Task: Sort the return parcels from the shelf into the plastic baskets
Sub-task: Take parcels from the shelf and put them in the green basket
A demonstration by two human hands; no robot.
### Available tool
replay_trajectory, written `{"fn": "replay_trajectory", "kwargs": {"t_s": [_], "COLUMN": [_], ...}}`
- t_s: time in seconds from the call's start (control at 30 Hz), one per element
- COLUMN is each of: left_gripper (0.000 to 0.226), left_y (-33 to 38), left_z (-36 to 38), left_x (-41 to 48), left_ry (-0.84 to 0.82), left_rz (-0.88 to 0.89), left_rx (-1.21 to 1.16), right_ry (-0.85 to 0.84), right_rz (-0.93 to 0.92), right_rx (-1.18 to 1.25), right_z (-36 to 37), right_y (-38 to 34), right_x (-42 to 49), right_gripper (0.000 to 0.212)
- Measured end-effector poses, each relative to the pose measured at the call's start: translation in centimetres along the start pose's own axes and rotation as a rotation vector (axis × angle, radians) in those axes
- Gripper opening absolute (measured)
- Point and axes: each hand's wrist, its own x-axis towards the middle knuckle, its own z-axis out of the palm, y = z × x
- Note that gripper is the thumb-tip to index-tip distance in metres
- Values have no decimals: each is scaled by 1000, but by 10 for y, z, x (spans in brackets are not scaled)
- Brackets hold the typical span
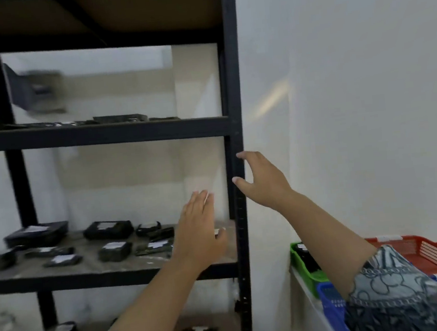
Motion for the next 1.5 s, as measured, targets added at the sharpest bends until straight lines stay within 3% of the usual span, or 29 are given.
{"fn": "replay_trajectory", "kwargs": {"t_s": [0.43, 0.87, 1.1, 1.37, 1.5], "left_gripper": [74, 65, 57, 55, 71], "left_y": [-123, -194, -221, -239, -243], "left_z": [-93, -98, -101, -94, -87], "left_x": [57, 185, 233, 255, 248], "left_ry": [150, 277, 204, 92, 146], "left_rz": [-29, 33, 84, 111, 171], "left_rx": [176, 154, 98, 15, 73], "right_ry": [92, 111, -17, -358, -482], "right_rz": [-225, -187, -32, 197, 238], "right_rx": [40, -91, -134, -186, -314], "right_z": [37, 73, 83, 91, 112], "right_y": [-101, -111, -110, -93, -90], "right_x": [120, 255, 304, 376, 397], "right_gripper": [51, 52, 54, 64, 70]}}
